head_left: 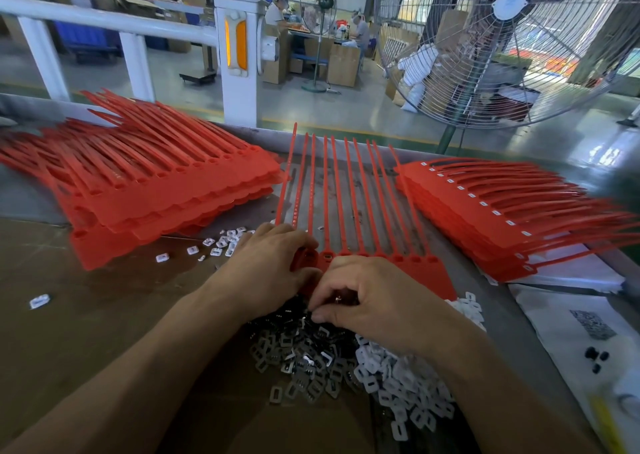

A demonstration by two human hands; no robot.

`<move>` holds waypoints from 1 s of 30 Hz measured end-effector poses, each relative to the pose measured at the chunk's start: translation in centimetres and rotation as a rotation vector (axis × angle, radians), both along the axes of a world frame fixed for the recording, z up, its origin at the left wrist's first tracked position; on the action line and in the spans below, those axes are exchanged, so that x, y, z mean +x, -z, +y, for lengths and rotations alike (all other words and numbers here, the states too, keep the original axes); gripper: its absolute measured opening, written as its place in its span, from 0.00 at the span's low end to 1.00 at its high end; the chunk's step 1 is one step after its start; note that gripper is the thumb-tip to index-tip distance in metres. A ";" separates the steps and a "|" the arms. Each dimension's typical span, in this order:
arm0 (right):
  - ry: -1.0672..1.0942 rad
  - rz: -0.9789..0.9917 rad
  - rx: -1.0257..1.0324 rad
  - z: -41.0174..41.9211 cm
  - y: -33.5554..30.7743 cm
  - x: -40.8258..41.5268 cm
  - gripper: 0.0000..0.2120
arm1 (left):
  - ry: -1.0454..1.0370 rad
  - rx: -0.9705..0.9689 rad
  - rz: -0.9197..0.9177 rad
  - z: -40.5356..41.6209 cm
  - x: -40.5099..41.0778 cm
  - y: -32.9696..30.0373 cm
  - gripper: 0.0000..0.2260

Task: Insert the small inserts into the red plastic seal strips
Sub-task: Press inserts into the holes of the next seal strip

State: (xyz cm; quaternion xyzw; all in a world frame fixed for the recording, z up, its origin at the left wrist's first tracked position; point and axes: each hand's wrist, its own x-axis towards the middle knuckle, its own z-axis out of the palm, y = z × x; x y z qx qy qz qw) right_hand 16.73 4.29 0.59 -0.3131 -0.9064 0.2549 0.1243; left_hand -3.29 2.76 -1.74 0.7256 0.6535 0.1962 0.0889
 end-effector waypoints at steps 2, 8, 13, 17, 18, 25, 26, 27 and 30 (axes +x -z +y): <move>0.000 0.024 0.002 -0.1 0.1 -0.1 0.01 | -0.001 -0.003 0.003 0.0 0.0 0.0 0.22; 0.115 0.187 -0.034 -0.3 0.2 0.0 0.05 | 0.003 0.002 0.000 0.1 0.0 0.1 0.21; 0.236 0.257 -0.027 0.2 0.0 0.6 0.07 | 0.012 -0.002 -0.010 0.1 -0.2 0.1 0.23; 0.469 0.322 0.003 1.2 0.2 1.0 0.07 | 0.012 -0.002 -0.015 0.1 -0.2 0.1 0.23; 0.543 0.351 -0.001 1.7 0.2 1.4 0.06 | 0.014 -0.003 -0.016 0.1 -0.2 0.1 0.23; 0.797 0.374 -0.171 3.6 0.5 3.9 0.07 | 0.015 0.003 -0.017 0.1 -0.2 0.2 0.24; 0.801 0.365 -0.186 3.7 0.5 3.9 0.07 | 0.014 0.005 -0.017 0.1 -0.2 0.3 0.24; 0.806 0.359 -0.191 3.7 0.6 3.8 0.07 | 0.014 0.007 -0.020 0.1 -0.2 0.3 0.24; 0.814 0.324 -0.154 3.8 0.8 3.6 0.07 | 0.013 0.011 -0.031 0.1 -0.2 0.4 0.23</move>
